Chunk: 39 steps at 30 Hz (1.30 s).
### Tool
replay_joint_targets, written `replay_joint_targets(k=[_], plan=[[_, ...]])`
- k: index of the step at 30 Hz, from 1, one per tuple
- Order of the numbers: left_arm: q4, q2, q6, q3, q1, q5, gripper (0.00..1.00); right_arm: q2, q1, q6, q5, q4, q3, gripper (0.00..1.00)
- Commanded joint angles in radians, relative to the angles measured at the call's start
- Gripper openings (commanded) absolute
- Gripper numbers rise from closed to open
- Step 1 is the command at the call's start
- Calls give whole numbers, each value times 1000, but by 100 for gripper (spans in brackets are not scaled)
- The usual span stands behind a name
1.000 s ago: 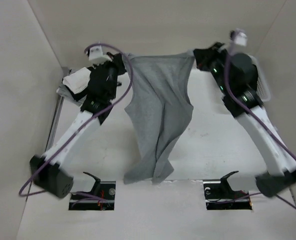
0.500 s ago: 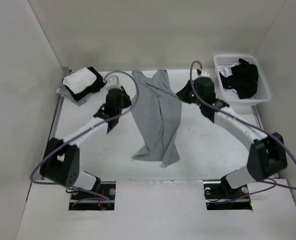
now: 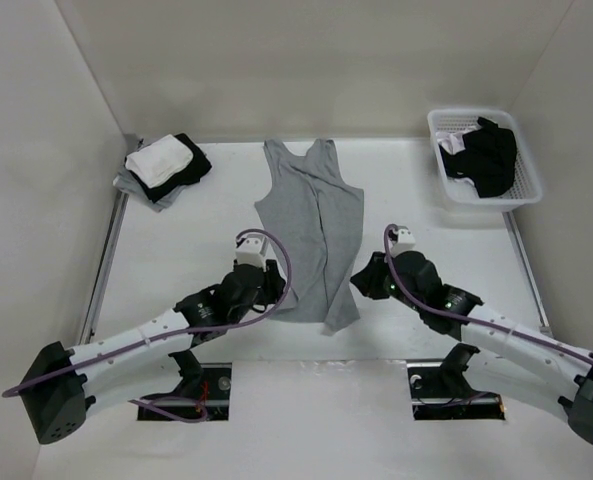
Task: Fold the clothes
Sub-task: Flatten the tank top out
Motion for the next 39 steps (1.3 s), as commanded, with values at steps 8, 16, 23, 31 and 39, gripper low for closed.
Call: replay_joint_targets(k=[8, 16, 23, 31, 39], plan=[[-191, 54, -141, 8, -144, -73, 43, -83, 36, 25, 51, -28, -25, 32], [-315, 118, -200, 51, -224, -152, 43, -74, 41, 25, 39, -8, -42, 33], [-303, 191, -192, 77, -220, -153, 40, -80, 41, 31, 24, 32, -62, 34], [-251, 221, -177, 71, -203, -144, 27, -69, 76, 42, 7, 6, -54, 36], [-219, 197, -197, 45, -194, -132, 8, -5, 188, 31, 21, -149, 61, 45]])
